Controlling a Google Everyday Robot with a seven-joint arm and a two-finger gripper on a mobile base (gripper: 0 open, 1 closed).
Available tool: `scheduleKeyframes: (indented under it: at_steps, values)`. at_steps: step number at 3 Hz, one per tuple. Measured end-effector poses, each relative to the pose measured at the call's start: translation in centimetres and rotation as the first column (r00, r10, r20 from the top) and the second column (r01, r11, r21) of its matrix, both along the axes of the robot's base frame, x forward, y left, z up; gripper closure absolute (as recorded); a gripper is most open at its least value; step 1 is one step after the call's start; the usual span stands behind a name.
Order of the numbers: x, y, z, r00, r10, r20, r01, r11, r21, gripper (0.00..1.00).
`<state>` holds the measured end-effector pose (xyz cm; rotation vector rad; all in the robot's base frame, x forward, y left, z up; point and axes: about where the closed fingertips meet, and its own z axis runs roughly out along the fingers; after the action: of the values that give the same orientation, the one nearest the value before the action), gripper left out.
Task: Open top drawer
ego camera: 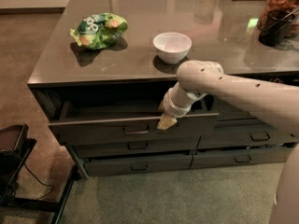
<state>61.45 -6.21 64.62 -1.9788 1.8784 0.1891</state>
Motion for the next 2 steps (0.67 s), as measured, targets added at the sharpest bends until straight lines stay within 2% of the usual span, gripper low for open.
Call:
scheduleKeyframes:
  at_steps: [1, 2]
  values:
    - [-1.9, -0.5, 0.2, 0.9966, 0.033, -0.075, -0.035, 0.999, -0.014, 0.12]
    - [-4.1, -0.9, 0.1, 0.9855, 0.070, -0.154, -0.074, 0.997, -0.015, 0.00]
